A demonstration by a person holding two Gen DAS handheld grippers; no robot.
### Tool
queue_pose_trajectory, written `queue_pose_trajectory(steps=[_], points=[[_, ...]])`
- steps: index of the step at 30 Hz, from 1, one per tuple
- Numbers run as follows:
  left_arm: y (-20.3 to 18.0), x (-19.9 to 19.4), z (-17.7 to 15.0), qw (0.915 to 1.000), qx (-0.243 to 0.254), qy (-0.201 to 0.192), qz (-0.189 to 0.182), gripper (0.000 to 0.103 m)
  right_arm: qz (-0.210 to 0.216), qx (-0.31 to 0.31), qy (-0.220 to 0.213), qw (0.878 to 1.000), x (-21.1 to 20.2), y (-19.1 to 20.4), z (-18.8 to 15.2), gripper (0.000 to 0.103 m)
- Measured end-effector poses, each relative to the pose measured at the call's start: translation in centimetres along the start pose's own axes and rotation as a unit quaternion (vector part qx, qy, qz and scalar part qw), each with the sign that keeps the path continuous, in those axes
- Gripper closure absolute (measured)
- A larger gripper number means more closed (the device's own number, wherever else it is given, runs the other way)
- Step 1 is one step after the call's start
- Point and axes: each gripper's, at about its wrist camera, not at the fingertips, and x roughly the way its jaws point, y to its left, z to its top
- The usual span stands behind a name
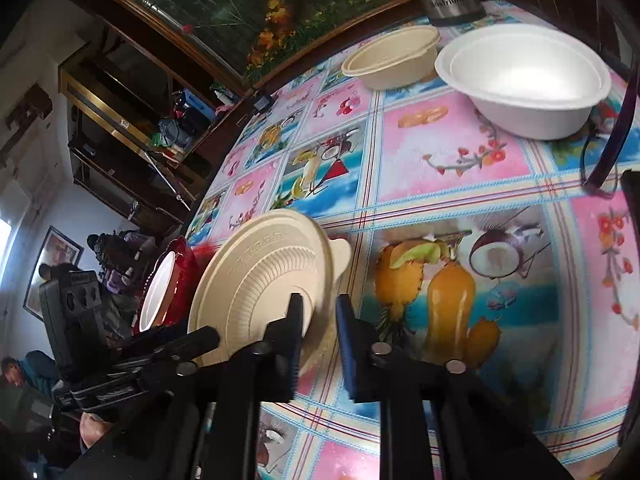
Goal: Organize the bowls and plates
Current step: 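Lift the beige pulp plate toward the stacked plates, then lower the beige plate onto the red plate stack and open the left gripper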
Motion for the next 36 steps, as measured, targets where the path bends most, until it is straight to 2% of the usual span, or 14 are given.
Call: queue_pose_trajectory(steps=[2,10,20,30,36], points=[[-0.4,-0.2,0.1,0.9998,0.013,-0.008,0.016,0.074,-0.011,-0.01,-0.009,1.0,-0.4,0.5,-0.3,0.087],[-0.6,-1.7,0.4,0.9993,0.02,-0.024,0.021,0.074,-0.002,-0.015,-0.028,0.999,-2.2,1.7,-0.5,0.087],[0.3,-3.7,0.7,0.9983,0.012,-0.048,0.032,0.073,0.005,-0.028,-0.03,0.999,-1.5,3.5,-0.1,0.087],[3.9,-7.2,0.7,0.9952,-0.014,-0.083,0.05,0.073,0.016,-0.062,-0.031,0.997,-0.1,7.8,1.2,0.087],[7.1,-9.5,0.4,0.9911,-0.044,-0.104,0.07,0.07,0.031,-0.081,-0.011,0.996,3.1,11.2,2.0,0.087]])
